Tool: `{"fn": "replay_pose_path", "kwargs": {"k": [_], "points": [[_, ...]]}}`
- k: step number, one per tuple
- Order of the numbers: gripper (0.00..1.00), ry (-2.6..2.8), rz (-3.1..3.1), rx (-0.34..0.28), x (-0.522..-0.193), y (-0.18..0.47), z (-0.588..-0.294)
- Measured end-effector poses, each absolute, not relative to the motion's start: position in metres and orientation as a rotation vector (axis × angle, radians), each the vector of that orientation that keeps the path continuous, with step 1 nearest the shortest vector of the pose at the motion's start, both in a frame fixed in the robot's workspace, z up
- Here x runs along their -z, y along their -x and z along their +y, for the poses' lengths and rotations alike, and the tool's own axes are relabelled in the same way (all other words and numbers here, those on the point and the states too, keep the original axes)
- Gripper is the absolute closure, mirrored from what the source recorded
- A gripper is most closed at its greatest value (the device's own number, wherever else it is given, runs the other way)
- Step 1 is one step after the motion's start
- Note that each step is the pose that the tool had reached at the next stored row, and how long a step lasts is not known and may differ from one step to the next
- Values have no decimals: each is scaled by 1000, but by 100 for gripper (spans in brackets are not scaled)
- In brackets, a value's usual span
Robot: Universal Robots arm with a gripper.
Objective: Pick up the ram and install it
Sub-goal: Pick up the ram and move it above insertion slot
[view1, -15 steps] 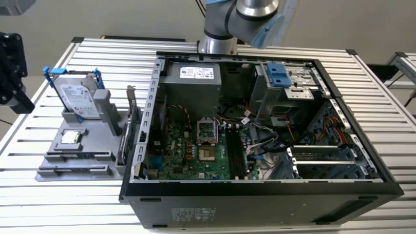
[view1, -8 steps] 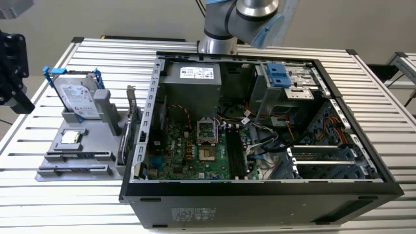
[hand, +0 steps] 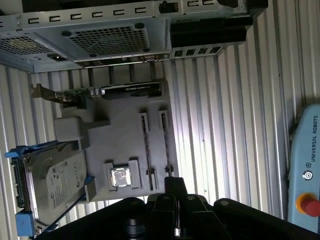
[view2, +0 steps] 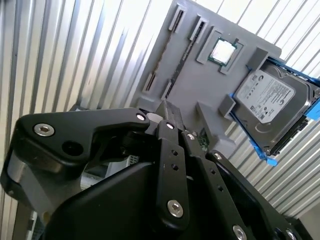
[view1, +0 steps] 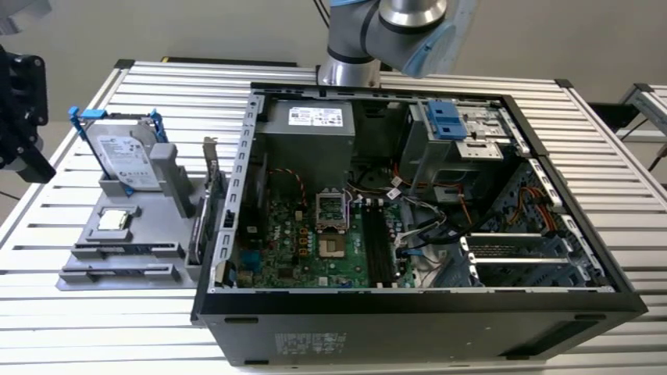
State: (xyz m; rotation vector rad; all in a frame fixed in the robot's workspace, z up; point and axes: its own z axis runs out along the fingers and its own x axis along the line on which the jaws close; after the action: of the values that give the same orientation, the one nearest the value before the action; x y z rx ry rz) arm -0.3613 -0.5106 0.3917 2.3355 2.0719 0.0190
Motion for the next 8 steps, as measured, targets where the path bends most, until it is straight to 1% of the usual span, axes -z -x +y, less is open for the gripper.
{"fn": "replay_pose_path", "kwargs": {"k": [8], "points": [[100, -2298, 2106, -12, -392, 362, -510]]}}
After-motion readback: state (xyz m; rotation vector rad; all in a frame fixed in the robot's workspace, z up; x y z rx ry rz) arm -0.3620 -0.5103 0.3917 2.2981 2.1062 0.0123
